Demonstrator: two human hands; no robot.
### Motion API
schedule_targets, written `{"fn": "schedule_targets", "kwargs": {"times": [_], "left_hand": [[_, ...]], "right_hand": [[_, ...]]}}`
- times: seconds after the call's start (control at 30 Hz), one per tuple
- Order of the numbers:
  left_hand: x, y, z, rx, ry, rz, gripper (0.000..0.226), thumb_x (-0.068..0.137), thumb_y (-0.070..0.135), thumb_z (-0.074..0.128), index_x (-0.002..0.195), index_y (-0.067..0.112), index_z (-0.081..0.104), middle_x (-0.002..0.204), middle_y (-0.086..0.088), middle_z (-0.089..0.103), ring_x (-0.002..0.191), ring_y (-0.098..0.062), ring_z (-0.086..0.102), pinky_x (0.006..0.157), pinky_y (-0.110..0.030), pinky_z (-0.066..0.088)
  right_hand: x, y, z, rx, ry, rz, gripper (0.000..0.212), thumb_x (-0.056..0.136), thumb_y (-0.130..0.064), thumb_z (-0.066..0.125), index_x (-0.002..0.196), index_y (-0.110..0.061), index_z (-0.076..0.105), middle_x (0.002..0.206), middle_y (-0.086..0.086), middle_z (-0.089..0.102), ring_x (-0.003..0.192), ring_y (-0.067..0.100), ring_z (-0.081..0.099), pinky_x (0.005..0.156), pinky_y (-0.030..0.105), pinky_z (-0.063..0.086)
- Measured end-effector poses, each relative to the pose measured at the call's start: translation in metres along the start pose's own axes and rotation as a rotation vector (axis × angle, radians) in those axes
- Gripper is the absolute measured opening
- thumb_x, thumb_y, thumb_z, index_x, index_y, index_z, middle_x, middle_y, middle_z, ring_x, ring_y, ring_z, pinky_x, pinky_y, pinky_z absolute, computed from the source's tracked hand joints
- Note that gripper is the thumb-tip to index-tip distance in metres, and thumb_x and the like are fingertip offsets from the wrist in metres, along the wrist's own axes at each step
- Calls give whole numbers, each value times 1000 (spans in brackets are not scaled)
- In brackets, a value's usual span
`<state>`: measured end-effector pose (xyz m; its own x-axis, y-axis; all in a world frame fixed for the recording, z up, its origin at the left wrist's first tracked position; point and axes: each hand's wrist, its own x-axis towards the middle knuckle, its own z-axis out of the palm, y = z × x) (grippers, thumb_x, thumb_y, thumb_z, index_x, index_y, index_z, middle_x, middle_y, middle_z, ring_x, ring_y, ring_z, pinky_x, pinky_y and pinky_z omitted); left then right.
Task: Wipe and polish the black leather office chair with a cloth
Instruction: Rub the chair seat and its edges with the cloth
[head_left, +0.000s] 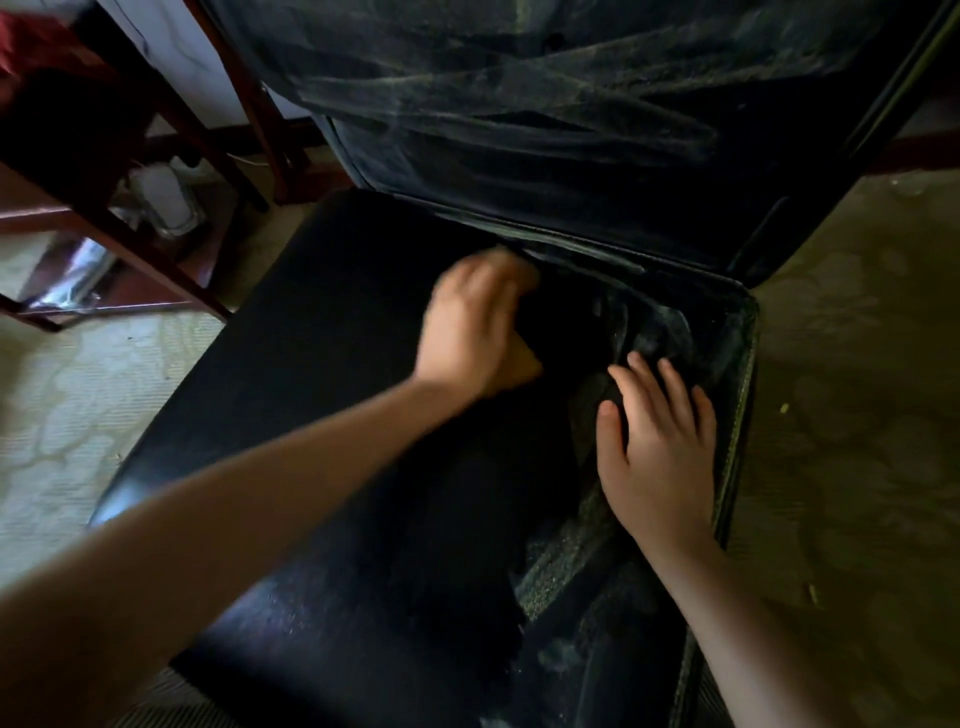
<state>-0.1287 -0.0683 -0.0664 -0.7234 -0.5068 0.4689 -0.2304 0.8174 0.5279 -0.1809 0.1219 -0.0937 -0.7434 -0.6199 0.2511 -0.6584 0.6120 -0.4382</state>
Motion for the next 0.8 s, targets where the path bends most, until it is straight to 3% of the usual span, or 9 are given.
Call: {"fn": "schedule_targets", "kwargs": {"times": [0.07, 0.17, 0.3, 0.53, 0.8], "left_hand": [[34, -39, -20, 192, 65, -112, 35, 88, 21, 38, 107, 7, 64, 106, -16, 63, 100, -30, 53, 88, -33, 37], [68, -94, -46, 458, 14, -357, 39, 86, 23, 36, 113, 8, 59, 115, -21, 57, 106, -38, 50, 89, -41, 37], [76, -117, -39, 465, -6, -566, 31, 92, 17, 41, 116, 4, 55, 124, -21, 52, 114, -39, 46, 94, -41, 36], [72, -88, -9, 363, 19, -407, 35, 88, 10, 43, 119, 5, 58, 119, -18, 58, 111, -33, 50, 90, -36, 37], [70, -69, 9, 338, -7, -356, 30, 89, 13, 45, 113, 5, 62, 110, -19, 61, 107, -35, 53, 88, -37, 40]], "right_hand": [[2, 0, 1, -16, -8, 0, 49, 94, -34, 28, 127, -12, 56, 138, 5, 51, 134, 26, 38, 111, 47, 18], [3, -1, 2, -49, -9, -15, 49, 93, -34, 30, 126, -11, 57, 137, 7, 52, 133, 27, 40, 109, 43, 15], [2, -2, 2, -63, -7, -7, 48, 93, -34, 30, 126, -11, 57, 136, 7, 53, 132, 28, 41, 109, 44, 17], [1, 2, 2, -70, -12, -13, 48, 92, -35, 31, 124, -12, 58, 136, 6, 52, 132, 28, 40, 109, 45, 15], [2, 3, 3, -84, -21, -16, 48, 93, -36, 31, 124, -12, 58, 136, 6, 53, 132, 28, 40, 109, 46, 17]]}}
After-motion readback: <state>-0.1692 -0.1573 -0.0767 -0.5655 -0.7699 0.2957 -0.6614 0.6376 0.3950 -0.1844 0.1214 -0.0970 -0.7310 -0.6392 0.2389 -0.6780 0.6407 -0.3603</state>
